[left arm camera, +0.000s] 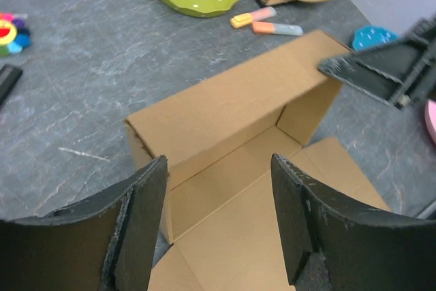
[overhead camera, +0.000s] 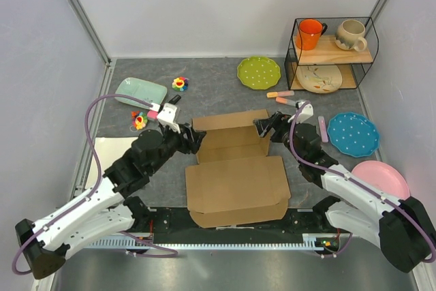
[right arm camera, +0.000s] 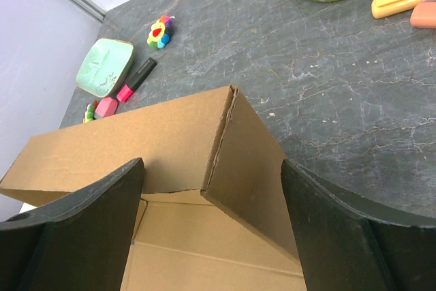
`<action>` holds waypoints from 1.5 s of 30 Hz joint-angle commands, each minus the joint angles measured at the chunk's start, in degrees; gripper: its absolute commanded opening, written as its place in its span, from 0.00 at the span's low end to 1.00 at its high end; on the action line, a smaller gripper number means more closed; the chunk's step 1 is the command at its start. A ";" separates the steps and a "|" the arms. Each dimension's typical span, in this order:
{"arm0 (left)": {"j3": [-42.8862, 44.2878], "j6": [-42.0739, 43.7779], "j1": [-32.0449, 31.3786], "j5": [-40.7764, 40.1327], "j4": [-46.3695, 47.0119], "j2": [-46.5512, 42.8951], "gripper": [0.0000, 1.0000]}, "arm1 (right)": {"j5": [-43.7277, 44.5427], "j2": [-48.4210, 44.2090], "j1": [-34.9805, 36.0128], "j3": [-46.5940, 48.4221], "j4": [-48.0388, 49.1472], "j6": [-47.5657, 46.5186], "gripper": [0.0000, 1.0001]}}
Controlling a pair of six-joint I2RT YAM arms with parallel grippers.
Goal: Fold the paper box
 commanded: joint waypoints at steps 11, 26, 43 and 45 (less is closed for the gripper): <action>-7.87 -27.73 16.87 18.76 16.04 7.95 0.65 | 0.16 -5.24 -0.05 -4.10 -11.40 -5.22 0.86; -17.27 -29.94 18.54 23.45 26.25 14.29 0.26 | 1.74 -9.02 -0.05 -2.52 -15.54 -5.22 0.91; -24.30 -31.51 18.54 23.36 31.17 18.25 0.16 | 1.22 -8.49 -0.31 -12.62 -9.83 -0.30 0.69; -25.62 -32.04 18.63 22.92 32.05 17.46 0.16 | 0.95 -9.37 -0.22 -13.24 -9.74 -0.04 0.70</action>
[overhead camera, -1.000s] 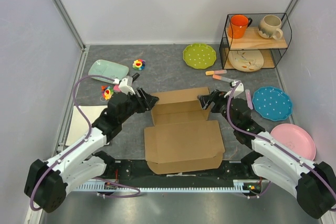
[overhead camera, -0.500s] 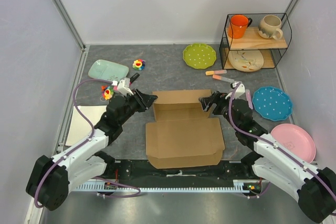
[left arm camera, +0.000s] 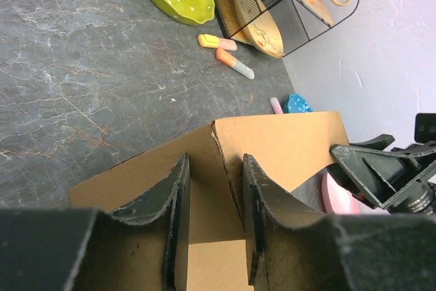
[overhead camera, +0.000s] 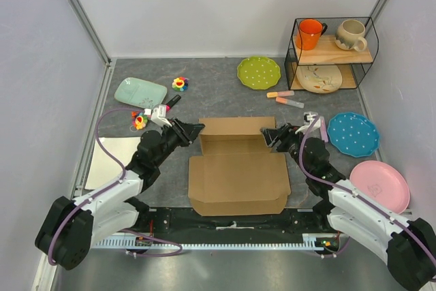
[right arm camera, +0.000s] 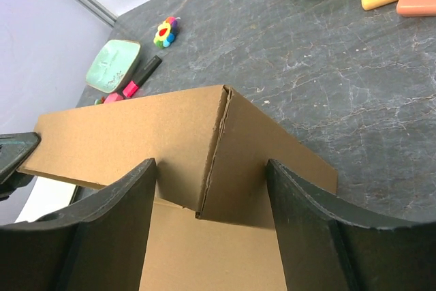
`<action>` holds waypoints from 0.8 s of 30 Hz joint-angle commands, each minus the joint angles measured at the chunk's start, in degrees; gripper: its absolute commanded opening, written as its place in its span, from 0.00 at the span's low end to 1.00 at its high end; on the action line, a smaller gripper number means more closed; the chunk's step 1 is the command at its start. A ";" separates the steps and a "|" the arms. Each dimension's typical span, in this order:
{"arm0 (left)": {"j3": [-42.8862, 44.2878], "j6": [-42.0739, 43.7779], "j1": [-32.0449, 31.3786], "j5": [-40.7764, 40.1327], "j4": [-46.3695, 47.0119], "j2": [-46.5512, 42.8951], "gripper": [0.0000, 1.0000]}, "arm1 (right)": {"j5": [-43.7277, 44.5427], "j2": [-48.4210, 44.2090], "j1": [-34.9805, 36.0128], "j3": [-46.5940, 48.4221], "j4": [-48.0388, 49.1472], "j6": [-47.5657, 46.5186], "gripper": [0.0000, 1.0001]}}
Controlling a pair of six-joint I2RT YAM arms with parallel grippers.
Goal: Fold the paper box
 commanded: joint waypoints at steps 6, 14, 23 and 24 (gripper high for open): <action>-3.41 -0.61 -0.50 3.73 -10.58 1.21 0.15 | 3.12 -1.77 -0.27 1.90 -15.63 -0.52 0.89; -2.44 -0.52 -0.50 3.55 -10.76 1.92 0.16 | 4.62 -0.03 -2.64 12.01 -17.58 -2.71 0.95; -2.44 -0.17 -0.50 4.34 -10.58 3.06 0.16 | -0.30 4.99 -5.28 6.86 -11.52 -2.20 0.63; -2.53 -0.08 -0.50 4.34 -10.32 3.06 0.16 | -0.65 4.20 -5.28 5.71 -10.99 -1.58 0.59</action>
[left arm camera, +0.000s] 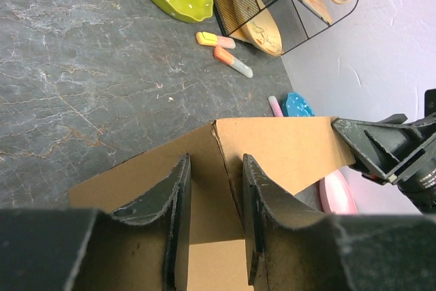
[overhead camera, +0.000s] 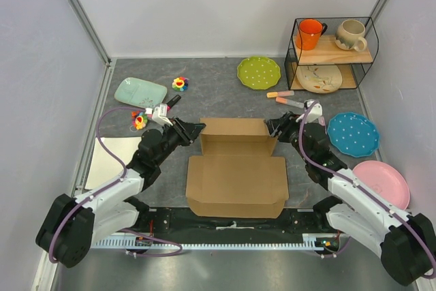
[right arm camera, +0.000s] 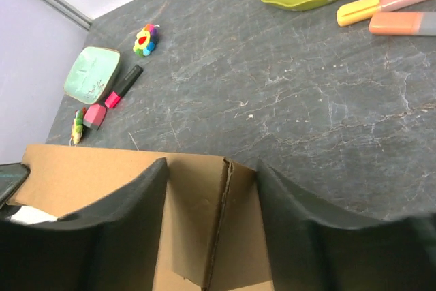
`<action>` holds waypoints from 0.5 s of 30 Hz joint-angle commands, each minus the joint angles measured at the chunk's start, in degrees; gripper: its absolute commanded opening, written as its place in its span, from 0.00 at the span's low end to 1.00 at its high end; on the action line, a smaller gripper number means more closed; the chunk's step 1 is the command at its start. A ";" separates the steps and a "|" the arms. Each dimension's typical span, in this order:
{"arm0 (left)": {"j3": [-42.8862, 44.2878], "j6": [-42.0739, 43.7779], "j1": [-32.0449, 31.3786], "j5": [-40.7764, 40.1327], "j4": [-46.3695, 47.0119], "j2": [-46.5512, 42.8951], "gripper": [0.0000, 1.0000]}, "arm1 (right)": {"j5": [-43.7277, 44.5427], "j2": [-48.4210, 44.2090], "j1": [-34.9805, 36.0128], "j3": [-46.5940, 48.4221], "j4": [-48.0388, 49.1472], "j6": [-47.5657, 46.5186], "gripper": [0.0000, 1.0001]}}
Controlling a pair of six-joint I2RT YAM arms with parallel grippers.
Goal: Fold the paper box
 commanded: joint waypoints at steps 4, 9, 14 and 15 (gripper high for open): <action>-4.13 0.51 -0.45 4.04 -9.37 3.59 0.14 | -1.21 -3.62 -1.12 -11.09 0.49 2.44 0.39; -5.01 -0.19 -0.45 4.65 -6.91 5.53 0.11 | -1.91 -8.63 -1.21 -15.58 -1.17 3.85 0.31; -3.08 -0.46 -0.45 4.30 -8.91 2.82 0.11 | 0.19 -10.66 -1.12 -11.74 -5.03 2.36 0.46; -1.34 -0.46 -0.45 3.43 -10.14 1.93 0.16 | 0.55 -10.57 -1.12 -10.50 -5.65 1.74 0.60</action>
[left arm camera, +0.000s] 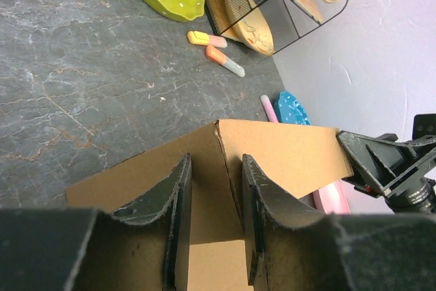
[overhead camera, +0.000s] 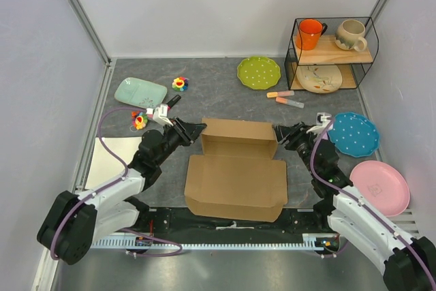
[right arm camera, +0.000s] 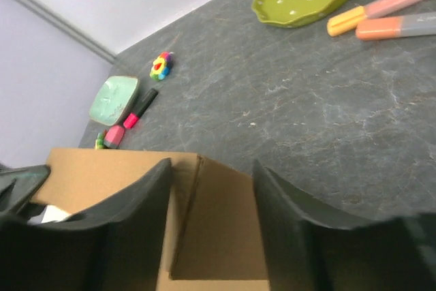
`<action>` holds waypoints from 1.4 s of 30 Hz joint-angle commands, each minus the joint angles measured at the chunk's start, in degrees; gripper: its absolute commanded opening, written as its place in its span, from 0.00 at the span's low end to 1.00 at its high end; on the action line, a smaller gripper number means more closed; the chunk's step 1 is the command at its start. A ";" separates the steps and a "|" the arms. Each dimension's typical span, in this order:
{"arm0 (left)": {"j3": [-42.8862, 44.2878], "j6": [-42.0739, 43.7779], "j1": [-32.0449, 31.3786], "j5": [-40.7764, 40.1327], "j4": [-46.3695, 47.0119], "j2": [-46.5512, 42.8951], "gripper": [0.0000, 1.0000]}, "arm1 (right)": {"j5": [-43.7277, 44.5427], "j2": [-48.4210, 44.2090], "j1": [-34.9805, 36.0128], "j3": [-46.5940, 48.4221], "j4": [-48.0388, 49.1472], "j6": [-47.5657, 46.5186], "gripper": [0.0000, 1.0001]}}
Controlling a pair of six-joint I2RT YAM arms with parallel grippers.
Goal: Fold the paper box
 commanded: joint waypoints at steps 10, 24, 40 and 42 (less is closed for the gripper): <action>15.54 5.61 -0.19 -3.91 -29.66 -6.33 0.63 | 7.66 5.43 -0.01 19.27 -22.93 -8.43 0.87; 26.45 12.13 0.52 -15.94 -51.08 -16.95 0.71 | 36.81 19.13 27.82 48.01 -40.25 -40.30 0.88; 16.52 11.25 0.52 -22.28 -62.53 -34.45 0.71 | 59.34 32.48 58.53 42.05 -37.71 -67.41 0.98; 16.17 11.16 0.52 -22.80 -63.06 -34.98 0.71 | 58.91 34.60 57.21 41.97 -36.84 -68.29 0.98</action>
